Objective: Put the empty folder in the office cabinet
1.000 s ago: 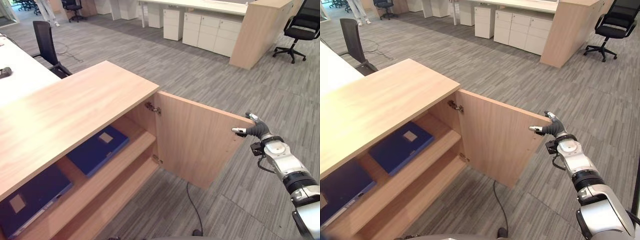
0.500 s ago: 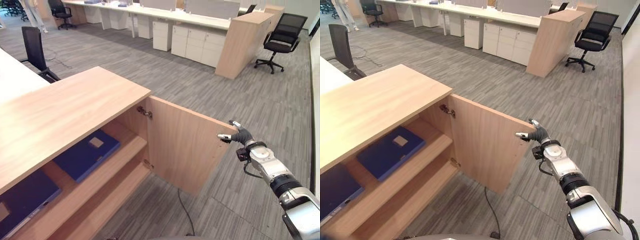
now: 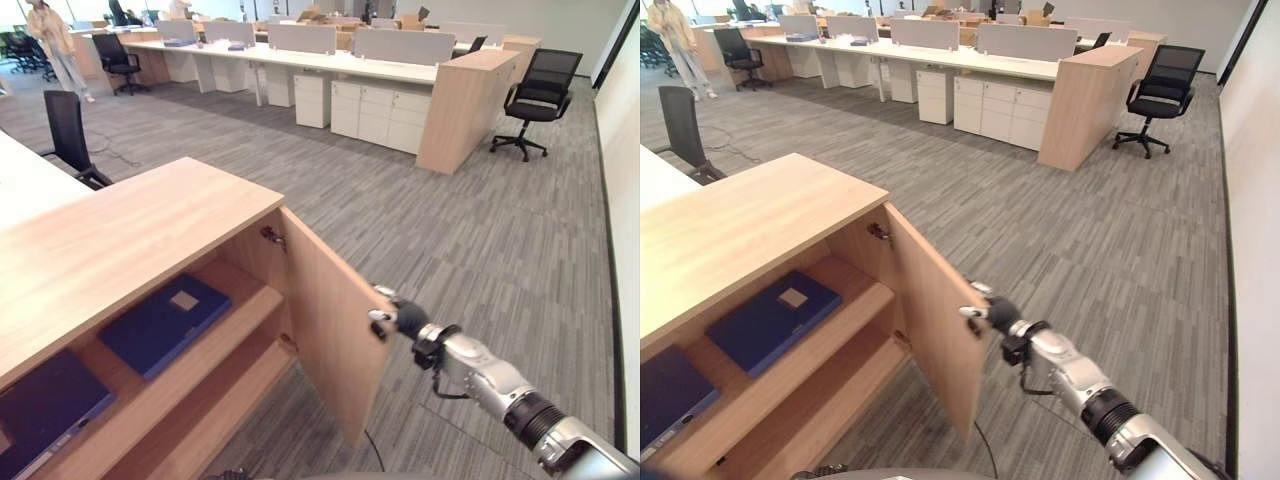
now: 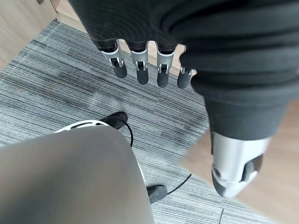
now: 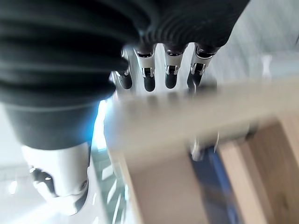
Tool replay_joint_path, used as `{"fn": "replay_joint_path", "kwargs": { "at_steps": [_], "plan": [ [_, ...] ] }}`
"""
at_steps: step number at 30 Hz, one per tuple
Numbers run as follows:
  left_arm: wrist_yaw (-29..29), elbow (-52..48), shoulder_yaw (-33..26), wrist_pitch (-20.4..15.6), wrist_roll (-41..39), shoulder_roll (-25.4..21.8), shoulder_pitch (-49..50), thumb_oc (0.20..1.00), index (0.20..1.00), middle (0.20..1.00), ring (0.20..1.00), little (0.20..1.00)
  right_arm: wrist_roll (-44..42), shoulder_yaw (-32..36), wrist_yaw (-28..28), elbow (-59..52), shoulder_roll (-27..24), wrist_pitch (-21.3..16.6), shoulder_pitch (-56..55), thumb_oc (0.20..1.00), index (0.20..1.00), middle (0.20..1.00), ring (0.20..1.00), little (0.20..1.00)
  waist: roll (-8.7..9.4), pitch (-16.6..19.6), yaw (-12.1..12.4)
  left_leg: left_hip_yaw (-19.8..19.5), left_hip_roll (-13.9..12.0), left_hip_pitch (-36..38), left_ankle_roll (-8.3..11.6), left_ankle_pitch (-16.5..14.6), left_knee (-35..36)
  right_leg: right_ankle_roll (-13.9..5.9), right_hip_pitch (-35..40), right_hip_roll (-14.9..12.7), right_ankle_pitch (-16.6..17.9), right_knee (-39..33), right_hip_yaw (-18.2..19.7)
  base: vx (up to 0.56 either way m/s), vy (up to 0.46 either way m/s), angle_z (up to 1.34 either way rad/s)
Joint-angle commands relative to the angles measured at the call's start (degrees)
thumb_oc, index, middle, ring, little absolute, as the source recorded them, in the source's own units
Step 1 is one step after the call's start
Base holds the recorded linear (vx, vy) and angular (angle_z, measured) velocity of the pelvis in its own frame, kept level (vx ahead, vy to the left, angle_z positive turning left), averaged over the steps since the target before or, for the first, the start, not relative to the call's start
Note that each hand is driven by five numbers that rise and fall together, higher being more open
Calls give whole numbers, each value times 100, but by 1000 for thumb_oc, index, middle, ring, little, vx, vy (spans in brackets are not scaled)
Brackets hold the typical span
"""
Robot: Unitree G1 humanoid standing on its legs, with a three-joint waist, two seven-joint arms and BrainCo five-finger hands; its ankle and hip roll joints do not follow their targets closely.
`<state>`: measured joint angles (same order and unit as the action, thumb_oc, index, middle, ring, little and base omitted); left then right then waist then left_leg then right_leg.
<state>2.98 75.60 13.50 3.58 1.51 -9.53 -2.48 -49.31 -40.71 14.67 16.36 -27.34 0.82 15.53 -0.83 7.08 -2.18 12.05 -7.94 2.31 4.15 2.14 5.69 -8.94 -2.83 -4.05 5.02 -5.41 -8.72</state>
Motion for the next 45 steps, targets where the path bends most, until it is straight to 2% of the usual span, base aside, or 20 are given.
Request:
{"fn": "replay_joint_path", "kwargs": {
  "at_steps": [1, 11, 18, 21, 25, 27, 28, 30, 34, 36, 39, 40, 42, 45],
  "plan": [
    [23, 213, 253, -108, 45, 119, -479, 1000, 1000, 1000, 1000, 1000, -710, 104, 355, -261, 1198, -311, 502, 1000, 1000, 1000, 1000, 1000, 412, -405, 424, -261, 416, 138, -64, -520, -140, 86, 101, -114, -318, 41, -106, -2, 3, 8],
    [23, 3, 565, -117, -87, 234, -539, 1000, 1000, 1000, 1000, 1000, -964, -33, 317, -127, 1461, -280, 221, 1000, 1000, 1000, 1000, 1000, 362, -426, 418, -328, 413, 121, -55, -511, -159, 103, 98, -117, -335, 41, -148, -4, -2, 8],
    [167, -315, 822, -163, -238, 227, -424, 1000, 1000, 1000, 1000, 1000, -714, -61, 405, 25, 1301, -157, 33, 1000, 1000, 1000, 1000, 1000, 319, -485, 442, -399, 397, 87, -43, -475, -165, 112, 97, -104, -359, 41, -192, -13, -27, 6],
    [272, -349, 830, -155, -362, 237, -154, 1000, 1000, 1000, 1000, 1000, -183, 76, 432, 421, 1081, -114, -149, 1000, 1000, 1000, 1000, 1000, 313, -536, 469, -484, 387, 21, -16, -428, -190, 123, 94, -93, -403, 41, -253, -38, -58, 10],
    [271, 236, 463, -288, -44, 67, 153, 1000, 1000, 1000, 1000, 1000, 723, 436, 305, 1004, 813, -419, -324, 1000, 1000, 1000, 1000, 1000, 340, -627, 605, -719, 384, -141, 56, -345, -229, 158, 91, -110, -466, 41, -428, -49, -83, 33],
    [286, 486, 424, -228, -208, 119, -500, 1000, 1000, 1000, 1000, 1000, 1477, 303, 132, 1464, 930, -285, -311, 1000, 1000, 1000, 1000, 1000, 312, -549, 450, -678, 352, -106, 68, -336, -193, 165, 100, -110, -453, 41, -447, 44, -61, 39],
    [273, 489, 328, -206, -268, 51, -501, 1000, 1000, 1000, 1000, 1000, 1892, 365, 4, 1756, 976, -309, -426, 1000, 1000, 1000, 1000, 1000, 306, -540, 410, -666, 332, -67, 75, -333, -175, 172, 128, -95, -460, 41, -444, 53, -66, 16],
    [226, 505, 170, -204, -248, -2, -288, 1000, 1000, 1000, 1000, 1000, 2719, 486, -192, 2179, 955, -214, -576, 1000, 1000, 1000, 1000, 1000, 298, -560, 428, -725, 299, -72, 101, -302, -175, 211, 166, -78, -484, 41, -476, 35, -68, -18],
    [106, 772, 105, -125, -66, -26, -231, 1000, 1000, 1000, 1000, 1000, 3728, 527, -397, 2851, 1077, -101, -682, 1000, 1000, 1000, 1000, 1000, 340, -679, 471, -921, 210, -197, 181, -188, -197, 261, 166, -42, -534, 41, -641, -10, -95, 10],
    [3, 837, 129, -95, 36, -68, -304, 1000, 1000, 1000, 1000, 1000, 4075, 549, -502, 3324, 1158, -31, -733, 1000, 1000, 1000, 1000, 1000, 404, -735, 521, -1093, 159, -358, 238, -93, -171, 282, 108, -30, -567, 41, -811, -46, -126, 41],
    [-26, 639, 379, -107, 207, 3, -369, 1000, 1000, 1000, 1000, 1000, 4521, 599, -622, 3883, 1161, 90, -679, 1000, 1000, 1000, 1000, 1000, 385, -780, 576, -1249, 134, -493, 265, -33, -154, 286, 83, -38, -594, 41, -998, -49, -80, 62],
    [-111, 448, 688, -150, 204, 54, -541, 1000, 1000, 1000, 1000, 1000, 4773, 743, -767, 4336, 1165, 98, -511, 1000, 1000, 1000, 1000, 1000, 363, -932, 622, -1278, 103, -743, 317, 57, -246, 278, 74, -126, -648, 41, -1298, -128, -35, 61],
    [-173, 432, 734, -157, 168, 40, -637, 1000, 1000, 1000, 1000, 1000, 4896, 870, -900, 4763, 1224, 139, -464, 1000, 1000, 1000, 1000, 1000, 336, -998, 626, -802, -38, -850, 341, 90, -405, 283, 136, -223, -684, 41, -1576, -125, -22, 68],
    [-236, 475, 668, -160, 160, 92, -676, 1000, 1000, 1000, 1000, 1000, 4730, 1275, -1088, 5248, 1314, 125, -528, 1000, 1000, 1000, 1000, 1000, 279, -999, 524, 377, -443, -796, 393, 95, -619, 265, 307, -326, -795, 73, -2010, -47, -8, 108]
  ]
}}
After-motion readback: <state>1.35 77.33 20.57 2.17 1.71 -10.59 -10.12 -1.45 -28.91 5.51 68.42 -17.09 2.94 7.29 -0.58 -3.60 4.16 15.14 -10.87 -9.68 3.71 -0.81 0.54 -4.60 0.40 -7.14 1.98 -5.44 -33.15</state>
